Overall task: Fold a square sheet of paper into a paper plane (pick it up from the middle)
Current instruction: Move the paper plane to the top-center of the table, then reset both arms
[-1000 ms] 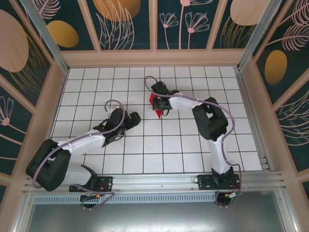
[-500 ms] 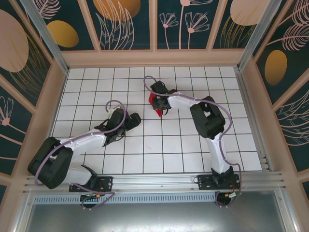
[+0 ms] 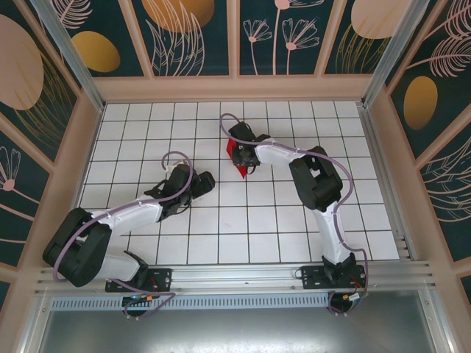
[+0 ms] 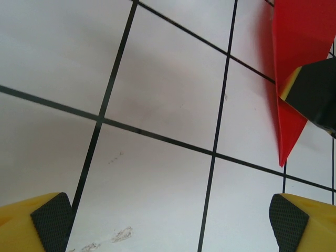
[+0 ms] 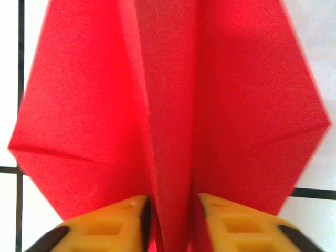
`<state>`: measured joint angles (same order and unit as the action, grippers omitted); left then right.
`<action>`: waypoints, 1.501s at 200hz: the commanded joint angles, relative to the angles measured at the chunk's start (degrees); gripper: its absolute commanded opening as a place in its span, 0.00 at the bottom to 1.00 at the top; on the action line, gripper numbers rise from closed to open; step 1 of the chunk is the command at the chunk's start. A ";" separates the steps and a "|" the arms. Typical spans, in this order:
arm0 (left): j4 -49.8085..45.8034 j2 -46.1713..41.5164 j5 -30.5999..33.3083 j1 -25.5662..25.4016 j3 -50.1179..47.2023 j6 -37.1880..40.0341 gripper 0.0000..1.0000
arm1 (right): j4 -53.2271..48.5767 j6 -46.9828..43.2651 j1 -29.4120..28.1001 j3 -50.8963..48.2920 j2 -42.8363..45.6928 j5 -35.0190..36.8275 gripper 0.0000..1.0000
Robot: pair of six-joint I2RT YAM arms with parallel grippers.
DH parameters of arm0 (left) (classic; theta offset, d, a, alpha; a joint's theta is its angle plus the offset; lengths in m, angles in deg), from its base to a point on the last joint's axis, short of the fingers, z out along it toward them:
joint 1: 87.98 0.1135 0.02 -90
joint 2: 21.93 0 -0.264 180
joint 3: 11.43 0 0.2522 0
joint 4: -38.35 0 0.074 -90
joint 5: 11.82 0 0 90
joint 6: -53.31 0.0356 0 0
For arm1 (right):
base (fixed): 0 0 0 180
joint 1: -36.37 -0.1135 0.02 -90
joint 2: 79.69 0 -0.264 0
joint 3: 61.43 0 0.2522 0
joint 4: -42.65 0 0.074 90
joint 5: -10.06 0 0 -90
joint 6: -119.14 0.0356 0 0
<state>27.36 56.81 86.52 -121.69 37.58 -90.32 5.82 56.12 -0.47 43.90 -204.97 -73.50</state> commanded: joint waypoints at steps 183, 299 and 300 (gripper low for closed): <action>12.12 -23.07 36.17 17.11 -6.65 31.62 0.99 | 31.48 -9.75 23.79 -54.24 62.77 26.40 0.99; 55.09 -4.37 15.57 26.13 -20.09 47.63 0.99 | 80.87 -25.61 32.51 -78.82 53.39 12.95 0.99; 55.21 -4.25 15.48 26.14 -20.06 47.73 0.99 | 81.11 -25.64 32.52 -78.82 53.16 12.83 0.99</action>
<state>70.87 49.29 109.99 -96.14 17.54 -47.35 72.46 34.46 31.57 -33.69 -147.64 -55.06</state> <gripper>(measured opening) 0.985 0.990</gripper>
